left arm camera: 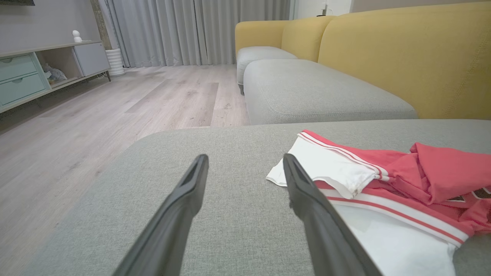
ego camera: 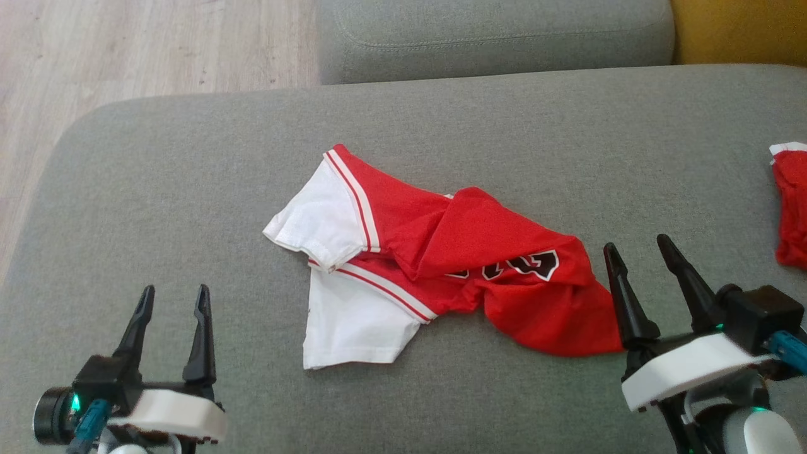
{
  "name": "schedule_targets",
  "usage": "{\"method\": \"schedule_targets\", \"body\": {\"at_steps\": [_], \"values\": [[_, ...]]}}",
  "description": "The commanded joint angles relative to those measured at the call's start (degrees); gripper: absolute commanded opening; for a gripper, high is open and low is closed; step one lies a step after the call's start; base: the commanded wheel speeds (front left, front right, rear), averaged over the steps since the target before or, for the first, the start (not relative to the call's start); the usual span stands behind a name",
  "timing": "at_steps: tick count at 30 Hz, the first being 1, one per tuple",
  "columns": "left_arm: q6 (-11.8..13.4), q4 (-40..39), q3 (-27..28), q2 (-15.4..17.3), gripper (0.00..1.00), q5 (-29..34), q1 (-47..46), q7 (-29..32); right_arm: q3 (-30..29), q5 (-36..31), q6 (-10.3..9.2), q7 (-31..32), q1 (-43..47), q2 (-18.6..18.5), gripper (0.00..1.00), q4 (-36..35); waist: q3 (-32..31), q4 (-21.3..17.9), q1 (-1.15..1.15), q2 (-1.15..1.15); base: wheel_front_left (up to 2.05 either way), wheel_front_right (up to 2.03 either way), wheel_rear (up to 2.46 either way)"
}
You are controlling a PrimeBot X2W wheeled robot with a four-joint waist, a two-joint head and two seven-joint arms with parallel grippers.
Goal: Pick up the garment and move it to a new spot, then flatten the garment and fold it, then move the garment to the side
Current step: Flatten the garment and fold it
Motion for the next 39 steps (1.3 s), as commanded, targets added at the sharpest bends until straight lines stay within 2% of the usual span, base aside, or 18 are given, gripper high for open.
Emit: {"method": "schedule_targets", "body": {"at_steps": [1,27,30,35,39], "values": [[0.6,-2.0,2.1,1.8,1.0,-0.2,-2.2,0.0,1.3,-0.4,-0.05,0.2,-1.3,-0.2,1.0,-2.4,0.1,-0.1,0.01,0.0,0.0,0.0,0.0],[1.2,-2.0,1.7,1.9,1.0,-0.6,-3.3,-0.6,0.6,1.7,-0.05,1.7,-2.2,0.0,1.0,-0.2,1.2,-0.1,0.01,0.0,0.0,0.0,0.0],[1.3,-2.4,1.7,1.8,1.0,-0.4,-4.0,-0.7,-0.5,2.9,-0.05,2.6,-3.6,-1.5,1.0,2.4,2.2,0.2,0.01,0.0,0.0,0.0,0.0],[1.2,-2.9,1.1,1.3,1.0,0.1,-6.4,-1.0,-2.5,4.7,-0.05,2.6,-9.1,-6.2,1.0,10.1,5.5,1.4,0.01,0.0,0.0,0.0,0.0],[0.8,-2.4,0.5,0.5,1.0,0.6,-8.7,-1.8,-0.8,6.9,-0.05,1.9,-15.0,-10.0,1.0,17.6,8.5,2.7,0.01,0.0,0.0,0.0,0.0]]}}
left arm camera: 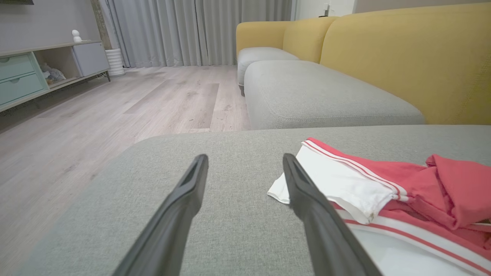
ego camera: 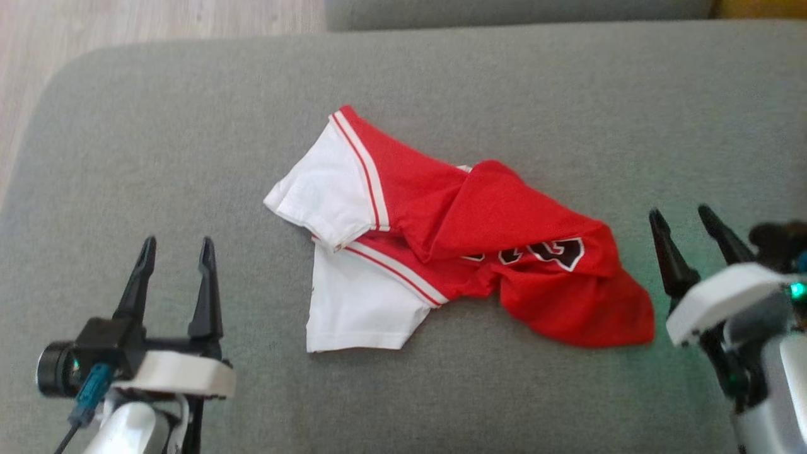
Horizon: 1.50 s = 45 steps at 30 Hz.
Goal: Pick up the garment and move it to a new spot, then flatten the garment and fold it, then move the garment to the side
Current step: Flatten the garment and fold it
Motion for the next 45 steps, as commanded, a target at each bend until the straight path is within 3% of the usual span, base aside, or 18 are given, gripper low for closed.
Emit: {"method": "schedule_targets", "body": {"at_steps": [1,6,12,13,14,15,22,28,30,37,41,42,43,45], "values": [[-0.1,-1.2,1.8,0.7,1.0,0.5,-3.1,-0.9,2.5,0.7,-0.04,-0.5,-2.7,-1.5,1.0,-0.6,2.0,1.2,-0.01,0.0,0.0,0.0,0.0],[-0.7,0.7,1.0,-0.6,1.0,0.6,-4.9,-1.8,10.9,4.7,-0.04,0.4,-7.2,-4.2,1.0,6.3,3.6,2.4,-0.01,0.0,0.0,0.0,0.0],[-1.0,2.6,0.7,-1.5,1.0,0.3,-5.6,-2.7,20.7,12.0,-0.04,6.4,-7.8,-7.0,1.0,10.6,3.4,2.8,-0.01,0.0,0.0,0.0,0.0],[-1.1,2.8,0.6,-1.6,1.0,0.3,-5.7,-2.8,21.2,13.0,-0.04,7.4,-7.9,-7.3,0.73,11.1,3.3,2.9,-0.01,0.0,0.0,0.0,0.0],[-1.2,3.0,0.5,-1.7,1.0,0.2,-5.8,-2.9,21.5,13.6,-0.04,7.7,-8.1,-7.7,0.02,11.5,3.3,2.9,-0.01,0.0,0.0,0.0,0.0],[-1.3,3.2,0.5,-1.8,1.0,0.2,-5.9,-3.0,21.7,14.3,-0.04,7.9,-8.3,-7.9,0.0,11.7,3.2,2.9,-0.01,0.0,0.0,0.0,0.0],[-1.1,3.7,0.1,-2.3,1.0,0.2,-6.4,-3.4,17.7,15.5,-0.04,4.1,-12.1,-9.3,0.0,12.0,2.8,3.0,-0.01,0.0,0.0,0.0,0.0],[-1.2,4.3,0.2,-2.3,1.0,-0.1,-6.3,-3.8,12.0,9.9,-0.04,-5.0,-16.7,-9.3,0.0,10.2,2.3,2.4,-0.01,0.0,0.0,0.0,0.0],[-1.1,4.2,0.2,-2.3,1.0,-0.1,-6.0,-3.9,12.5,7.9,-0.04,-6.3,-16.0,-8.6,0.0,8.5,2.1,2.1,-0.01,0.0,0.0,0.0,0.0],[-0.9,4.1,0.0,-2.5,1.0,-0.3,-5.8,-4.0,18.5,5.2,-0.04,0.3,-2.8,-4.3,0.0,3.2,1.9,0.7,-0.01,0.0,0.0,0.0,0.0],[-1.2,4.6,0.1,-2.2,1.0,-0.6,-6.0,-4.1,17.6,5.7,-0.04,3.5,4.7,-1.4,0.0,2.7,1.9,0.0,-0.01,0.0,0.0,0.0,0.0],[-1.3,4.8,0.2,-2.1,1.0,-0.6,-6.1,-4.2,16.9,5.4,-0.04,4.0,6.1,-0.7,0.34,2.8,2.0,-0.1,-0.01,0.0,0.0,0.0,0.0],[-1.3,4.9,0.2,-2.0,1.0,-0.7,-6.1,-4.2,16.2,5.3,-0.04,4.2,7.1,0.1,1.0,2.7,1.9,-0.3,-0.01,0.0,0.0,0.0,0.0],[-1.3,5.1,0.3,-1.9,1.0,-0.8,-6.0,-4.3,15.0,5.2,-0.04,3.7,8.4,1.8,1.0,1.8,1.8,-0.7,-0.01,0.0,0.0,0.0,0.0]]}}
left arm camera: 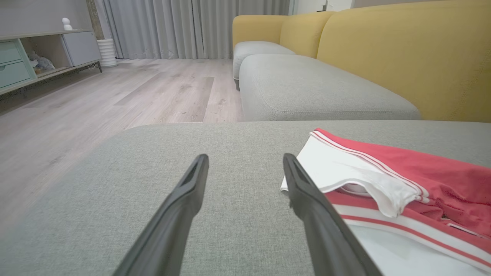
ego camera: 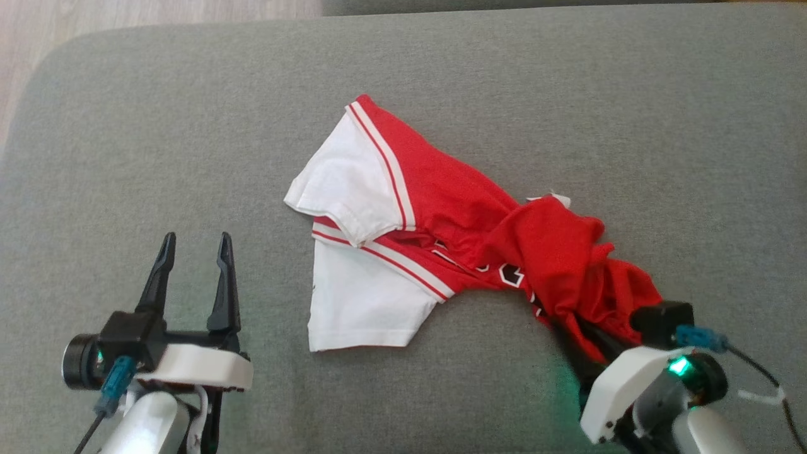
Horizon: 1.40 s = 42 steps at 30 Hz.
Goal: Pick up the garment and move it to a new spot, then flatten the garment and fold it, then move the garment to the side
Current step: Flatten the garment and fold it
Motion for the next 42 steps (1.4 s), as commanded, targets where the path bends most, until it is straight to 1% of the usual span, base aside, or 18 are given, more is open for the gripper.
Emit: {"method": "schedule_targets", "body": {"at_steps": [1,5,7,12,16,23,34,38,42], "values": [[-0.2,-1.3,2.2,1.5,1.0,-0.6,-2.5,-0.8,0.3,-0.6,-0.05,-0.4,1.3,0.6,1.0,-1.9,-0.2,-0.3,0.0,0.0,0.0,0.0,0.0],[0.3,-1.7,2.1,1.6,1.0,-0.6,-2.1,-0.6,-2.0,-0.7,-0.05,-3.9,1.6,2.5,1.0,-6.8,-0.5,-0.7,0.0,0.0,0.0,0.0,0.0],[0.4,-1.8,2.2,1.7,1.0,-0.7,-1.9,-0.6,-3.0,-0.8,-0.05,-5.8,1.2,2.7,1.0,-10.0,-0.7,-0.9,0.0,0.0,0.0,0.0,0.0],[1.0,-2.2,2.5,2.0,1.0,-0.8,-1.4,-0.7,-6.5,-1.5,-0.05,-9.3,-0.8,1.9,1.0,-17.1,-1.2,-1.0,0.0,0.0,0.0,0.0,0.0],[1.4,-2.4,2.6,2.2,1.0,-1.0,-0.8,-0.6,-11.5,-4.1,-0.05,-10.3,-3.0,1.2,1.0,-19.3,-1.7,-1.0,0.0,0.0,0.0,0.0,0.0],[1.7,-2.8,2.4,2.5,1.0,-1.1,-0.1,-0.3,-16.5,-6.6,-0.05,-9.7,-2.7,1.5,1.0,-19.3,-2.3,-0.7,0.0,0.0,0.0,0.0,0.0],[2.0,-3.3,1.9,3.0,1.0,-1.2,0.3,0.2,-16.9,-6.6,-0.05,-8.9,-1.8,2.1,1.0,-18.8,-2.8,-0.7,0.0,0.0,0.0,0.0,0.0],[2.0,-3.5,1.8,3.0,1.0,-1.2,0.0,0.2,-17.4,-5.4,-0.05,-8.1,-2.9,0.6,1.0,-14.4,-2.5,-0.6,0.0,0.0,0.0,0.0,0.0],[1.9,-3.6,1.3,2.8,1.0,-1.0,-0.9,0.3,-16.0,-3.8,-0.05,-7.5,-6.5,-2.2,1.0,-5.8,-1.3,0.0,0.0,0.0,0.0,0.0,0.0]]}}
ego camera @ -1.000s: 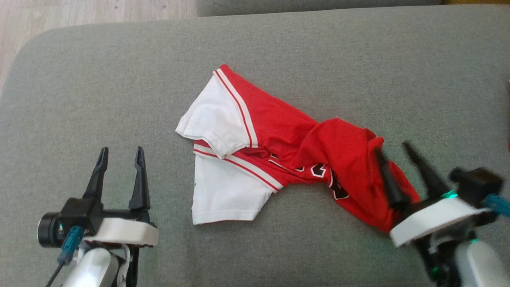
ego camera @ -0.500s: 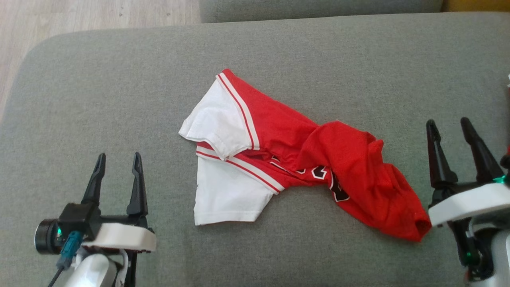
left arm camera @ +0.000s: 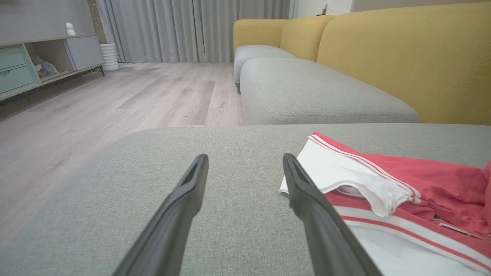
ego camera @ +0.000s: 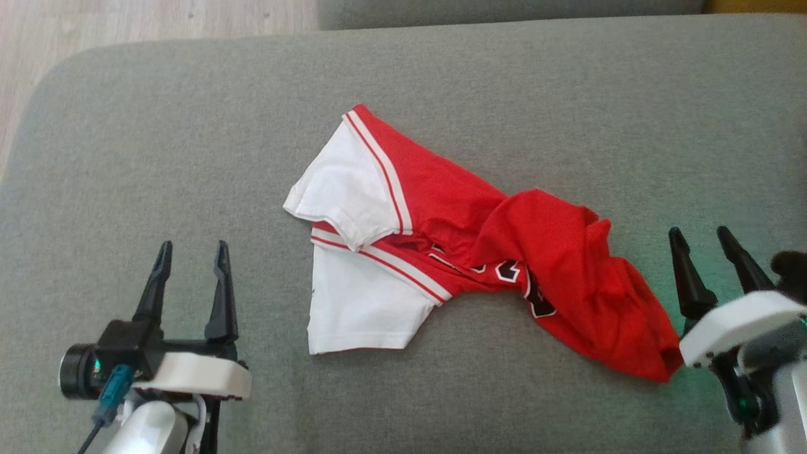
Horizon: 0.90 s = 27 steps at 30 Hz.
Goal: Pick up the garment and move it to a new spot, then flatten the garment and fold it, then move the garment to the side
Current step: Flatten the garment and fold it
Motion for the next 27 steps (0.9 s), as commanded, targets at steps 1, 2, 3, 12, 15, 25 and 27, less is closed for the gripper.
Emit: {"method": "schedule_targets", "body": {"at_steps": [1,2,3,12,15,25,27], "values": [[0.3,-1.8,1.8,1.3,1.0,0.1,-2.8,-0.1,2.3,0.8,-0.04,-0.1,-4.6,-2.1,1.0,0.9,0.8,0.6,0.0,0.0,0.0,0.0,0.0],[0.2,-1.8,1.6,1.2,1.0,0.2,-3.1,-0.1,3.2,1.4,-0.04,-0.4,-6.0,-2.6,1.0,2.8,1.2,0.8,0.0,0.0,0.0,0.0,0.0],[0.2,-1.7,1.4,1.1,1.0,0.3,-3.4,-0.1,4.3,2.0,-0.04,-0.7,-7.5,-2.9,1.0,4.6,1.5,1.1,0.0,0.0,0.0,0.0,0.0],[-0.8,0.4,0.7,0.0,1.0,0.2,-5.3,-0.9,18.8,8.8,-0.04,4.5,-15.0,-5.5,1.0,15.7,2.7,2.6,0.0,0.0,0.0,0.0,0.0],[-0.9,1.0,0.8,-0.3,1.0,0.1,-5.6,-1.2,21.7,10.1,-0.04,7.1,-16.4,-5.8,1.0,19.4,2.9,2.6,0.0,0.0,0.0,0.0,0.0],[-1.2,2.2,0.7,-0.8,1.0,-0.1,-6.0,-1.7,24.8,12.5,-0.04,5.5,-20.8,-5.6,0.0,25.9,2.6,2.8,0.0,0.0,0.0,0.0,0.0],[-1.2,2.3,0.7,-0.9,1.0,-0.2,-5.9,-1.9,23.4,12.1,-0.04,2.4,-21.8,-6.3,0.0,25.5,2.4,2.7,0.0,0.0,0.0,0.0,0.0]]}}
